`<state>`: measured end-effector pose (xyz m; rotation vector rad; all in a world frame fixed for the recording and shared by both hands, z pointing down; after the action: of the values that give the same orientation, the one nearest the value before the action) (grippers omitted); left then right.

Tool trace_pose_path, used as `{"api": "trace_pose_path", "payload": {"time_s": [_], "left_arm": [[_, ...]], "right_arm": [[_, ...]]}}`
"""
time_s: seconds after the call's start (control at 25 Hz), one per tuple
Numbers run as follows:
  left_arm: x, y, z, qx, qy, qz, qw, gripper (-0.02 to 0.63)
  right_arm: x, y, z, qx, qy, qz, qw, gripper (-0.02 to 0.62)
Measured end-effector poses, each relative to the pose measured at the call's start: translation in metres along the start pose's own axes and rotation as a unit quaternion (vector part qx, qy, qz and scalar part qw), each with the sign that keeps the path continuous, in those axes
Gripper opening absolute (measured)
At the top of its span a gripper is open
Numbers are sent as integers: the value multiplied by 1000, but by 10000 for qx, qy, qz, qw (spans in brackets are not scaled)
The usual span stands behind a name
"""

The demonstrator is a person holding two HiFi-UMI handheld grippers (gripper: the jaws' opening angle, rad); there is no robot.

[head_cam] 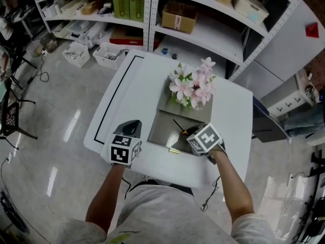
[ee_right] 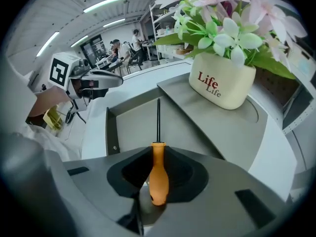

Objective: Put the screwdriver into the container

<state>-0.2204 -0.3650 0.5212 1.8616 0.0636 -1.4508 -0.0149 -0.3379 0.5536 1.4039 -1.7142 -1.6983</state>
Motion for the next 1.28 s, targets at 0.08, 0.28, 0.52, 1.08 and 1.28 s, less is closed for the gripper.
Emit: {"api": "trace_pose_path", "payload": {"time_s": [0.08,0.28,0.52,1.08,1.28], "left_arm": [[1,0,1,2,4,-4,10000,5],[-2,0,3,14,-8,14,10000,5],[-3,0,9,60,-20,26,10000,5],[2,4,4,-46,73,48,10000,5],[6,4,0,-89,163,43,9998,5]], "right_arm": [[0,2,-1,13,38,0,10000,77],[-1,8,0,-5,14,32,10000,78],[-1,15,0,-42,-79,38,10000,78],[7,5,-1,112,217,-454,9987,91],[8,-13,-3,91,422,-815,9957,89]]}}
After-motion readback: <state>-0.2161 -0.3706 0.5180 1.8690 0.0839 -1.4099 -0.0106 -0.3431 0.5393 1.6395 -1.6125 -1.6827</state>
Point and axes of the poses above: the fingertips, and each gripper's own axes: y forward along the fingers, z to its left, x out of its top, the point moved 3 cm from there along -y, backward along the fingers, and after that the axes turned 14 degrees about y, right-handed, at the moved point
